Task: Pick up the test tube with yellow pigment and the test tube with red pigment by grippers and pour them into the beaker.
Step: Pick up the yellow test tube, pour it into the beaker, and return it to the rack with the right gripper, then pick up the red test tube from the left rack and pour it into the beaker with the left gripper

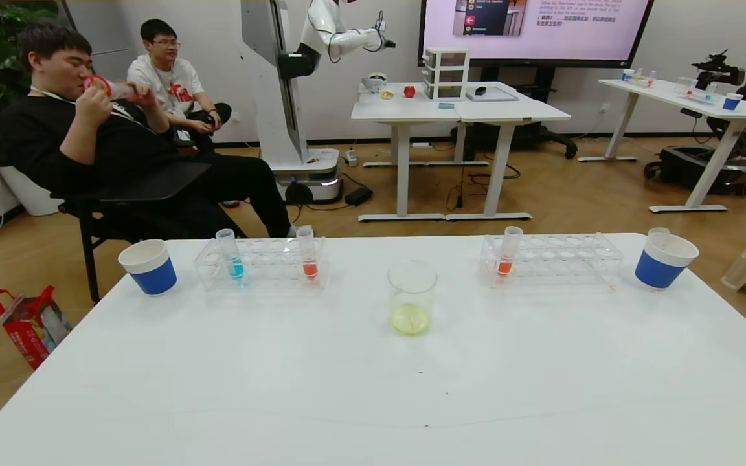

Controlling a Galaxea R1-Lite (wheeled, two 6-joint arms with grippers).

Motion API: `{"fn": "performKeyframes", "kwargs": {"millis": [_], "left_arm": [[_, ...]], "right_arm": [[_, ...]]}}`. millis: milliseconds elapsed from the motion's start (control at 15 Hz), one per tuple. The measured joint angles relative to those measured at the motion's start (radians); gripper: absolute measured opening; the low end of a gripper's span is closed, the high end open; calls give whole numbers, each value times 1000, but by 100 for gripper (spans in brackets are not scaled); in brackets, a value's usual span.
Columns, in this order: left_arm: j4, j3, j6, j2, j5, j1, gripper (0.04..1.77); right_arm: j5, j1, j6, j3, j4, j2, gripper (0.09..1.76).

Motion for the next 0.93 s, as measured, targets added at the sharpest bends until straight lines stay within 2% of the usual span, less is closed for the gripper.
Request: {"fn": "performKeyframes", "kwargs": {"millis": [733, 933], "left_arm": [[-1, -3, 15, -1, -3, -1, 175], [-4, -99, 18, 36, -10, -1, 175]], "right_arm": [[-3, 0, 20, 2, -2, 0, 174], [-4, 0, 20, 2, -2, 0, 174]]}}
